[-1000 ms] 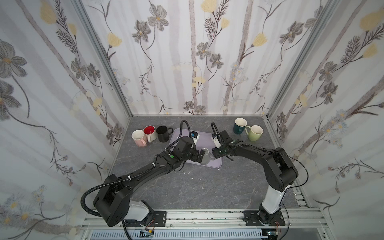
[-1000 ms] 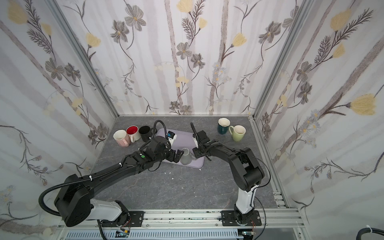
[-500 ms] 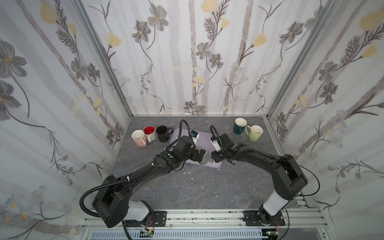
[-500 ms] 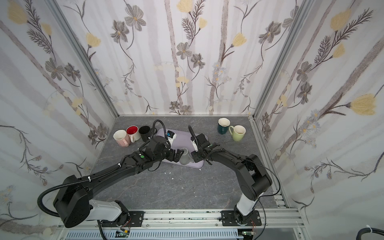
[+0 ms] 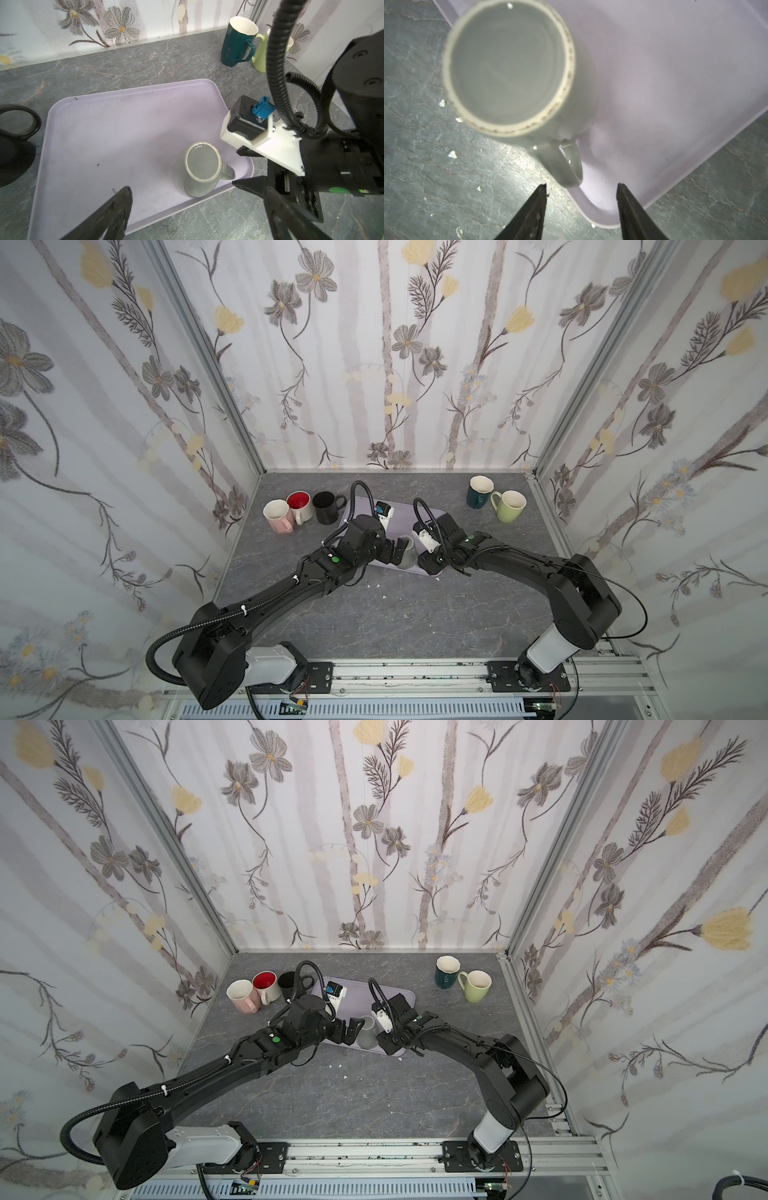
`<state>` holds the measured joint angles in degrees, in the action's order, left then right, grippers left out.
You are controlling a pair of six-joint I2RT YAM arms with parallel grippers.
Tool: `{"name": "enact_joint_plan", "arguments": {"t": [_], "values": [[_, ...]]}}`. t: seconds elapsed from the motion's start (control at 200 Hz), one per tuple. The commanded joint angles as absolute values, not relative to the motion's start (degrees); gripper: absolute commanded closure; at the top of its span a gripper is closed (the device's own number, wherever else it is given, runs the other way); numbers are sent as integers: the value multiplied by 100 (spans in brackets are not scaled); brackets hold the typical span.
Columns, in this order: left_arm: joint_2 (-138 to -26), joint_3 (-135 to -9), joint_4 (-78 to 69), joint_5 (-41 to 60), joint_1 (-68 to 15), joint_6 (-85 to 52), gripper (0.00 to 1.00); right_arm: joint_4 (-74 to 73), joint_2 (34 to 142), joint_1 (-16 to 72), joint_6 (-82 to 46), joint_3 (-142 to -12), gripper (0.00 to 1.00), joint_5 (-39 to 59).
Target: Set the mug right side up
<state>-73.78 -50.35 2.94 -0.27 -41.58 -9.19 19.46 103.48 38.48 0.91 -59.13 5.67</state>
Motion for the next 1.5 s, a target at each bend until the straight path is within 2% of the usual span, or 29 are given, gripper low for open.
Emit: {"name": "enact_joint_plan", "arguments": {"t": [0.0, 0.085, 0.395, 0.505, 0.719, 0.934, 1.004, 1.099, 1.194, 1.374, 1.494], "values": [[-7298, -4983, 40, -192, -4148, -949, 0, 1620, 10432, 3880, 151, -5983, 46, 686], [-7303, -4966, 43, -202, -4148, -940, 0, 1616, 10509, 3889, 85, -6068, 51, 590], [-7356, -4916, -18, -237, -4131, -949, 0, 1992, 10898, 3937, 161, -6626, 58, 312], [-7380, -4915, -37, -240, -4120, -951, 0, 2103, 10986, 3956, 168, -6755, 65, 240], [-7405, -4865, -70, -289, -4098, -940, 0, 2364, 11169, 4079, 333, -6951, 66, 48], [-7409, -4797, -160, -303, -4073, -958, 0, 2413, 11285, 4106, 435, -7094, 72, 192], [-7417, -4785, -152, -316, -4061, -958, 0, 2393, 11313, 4105, 441, -7144, 78, 261], [-7422, -4775, -158, -334, -4052, -967, 0, 2381, 11366, 4107, 444, -7213, 78, 323], [-7400, -4727, -182, -360, -4034, -984, 0, 2399, 11425, 4105, 430, -7277, 85, 350], [-7363, -4688, -201, -395, -4006, -1006, 0, 2375, 11452, 4097, 379, -7304, 86, 436], [-7366, -4675, -216, -387, -4000, -1026, 0, 2365, 11428, 4080, 201, -7303, 95, 345]]}}
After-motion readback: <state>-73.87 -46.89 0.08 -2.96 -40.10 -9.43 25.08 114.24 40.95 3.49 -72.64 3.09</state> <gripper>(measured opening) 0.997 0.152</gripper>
